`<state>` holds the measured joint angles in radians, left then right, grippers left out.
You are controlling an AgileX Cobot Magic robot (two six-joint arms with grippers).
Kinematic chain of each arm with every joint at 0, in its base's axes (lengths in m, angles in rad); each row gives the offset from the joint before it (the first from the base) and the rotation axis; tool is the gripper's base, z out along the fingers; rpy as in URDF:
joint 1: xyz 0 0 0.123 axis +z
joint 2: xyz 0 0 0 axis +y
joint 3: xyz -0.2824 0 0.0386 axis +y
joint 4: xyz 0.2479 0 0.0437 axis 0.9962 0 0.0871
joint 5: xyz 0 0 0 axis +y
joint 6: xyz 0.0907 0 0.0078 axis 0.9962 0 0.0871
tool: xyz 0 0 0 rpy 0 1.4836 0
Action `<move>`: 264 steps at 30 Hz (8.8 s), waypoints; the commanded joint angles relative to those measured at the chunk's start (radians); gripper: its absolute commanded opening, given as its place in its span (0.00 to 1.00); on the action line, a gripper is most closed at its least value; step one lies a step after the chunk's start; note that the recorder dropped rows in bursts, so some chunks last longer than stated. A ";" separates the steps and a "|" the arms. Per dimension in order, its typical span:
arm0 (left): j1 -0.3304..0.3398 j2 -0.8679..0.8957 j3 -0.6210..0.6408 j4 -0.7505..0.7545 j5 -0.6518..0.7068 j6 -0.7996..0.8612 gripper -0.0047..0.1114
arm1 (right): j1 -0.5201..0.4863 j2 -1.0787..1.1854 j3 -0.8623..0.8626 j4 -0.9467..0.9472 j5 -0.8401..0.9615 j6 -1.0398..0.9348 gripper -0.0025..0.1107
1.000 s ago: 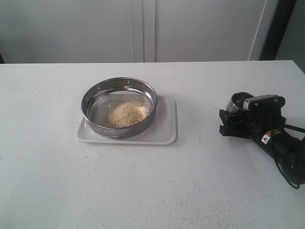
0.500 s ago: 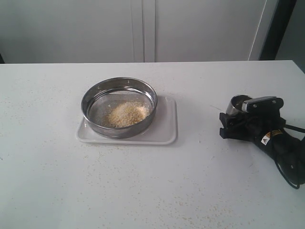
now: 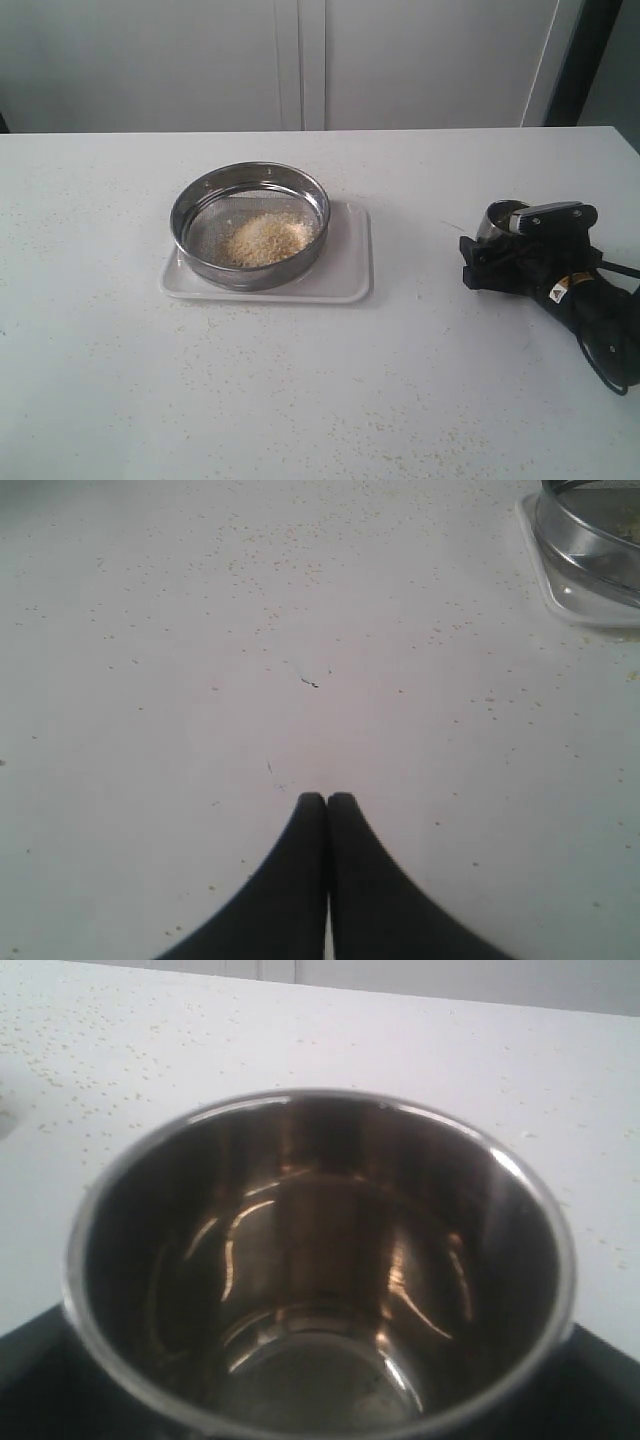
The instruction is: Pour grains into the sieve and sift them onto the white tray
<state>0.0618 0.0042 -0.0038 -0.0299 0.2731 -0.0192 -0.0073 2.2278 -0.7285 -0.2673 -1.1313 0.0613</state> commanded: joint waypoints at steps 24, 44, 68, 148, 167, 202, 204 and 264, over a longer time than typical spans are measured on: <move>-0.005 -0.004 0.004 0.001 -0.004 -0.002 0.04 | 0.000 -0.086 0.020 -0.002 -0.052 0.003 0.92; -0.005 -0.004 0.004 0.001 -0.004 -0.002 0.04 | 0.000 -0.284 0.043 -0.183 0.027 0.155 0.83; -0.005 -0.004 0.004 0.001 -0.004 -0.002 0.04 | 0.000 -0.717 0.043 -0.230 0.808 0.613 0.02; -0.005 -0.004 0.004 0.001 -0.004 -0.002 0.04 | -0.105 -1.293 0.008 0.471 1.840 -0.352 0.02; -0.005 -0.004 0.004 0.001 -0.004 -0.002 0.04 | -0.105 -1.293 0.008 0.473 1.840 -0.352 0.02; -0.005 -0.004 0.004 0.001 -0.337 -0.002 0.04 | -0.105 -1.293 0.008 0.473 1.838 -0.352 0.02; -0.005 -0.004 0.004 0.001 -0.353 -0.002 0.04 | -0.105 -1.293 0.008 0.473 1.838 -0.352 0.02; -0.005 0.899 -0.705 0.001 0.059 0.004 0.04 | -0.105 -1.293 0.008 0.475 1.834 -0.350 0.02</move>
<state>0.0618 0.8601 -0.6717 -0.0299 0.2884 -0.0170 -0.1079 0.9395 -0.7251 0.2032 0.7063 -0.2796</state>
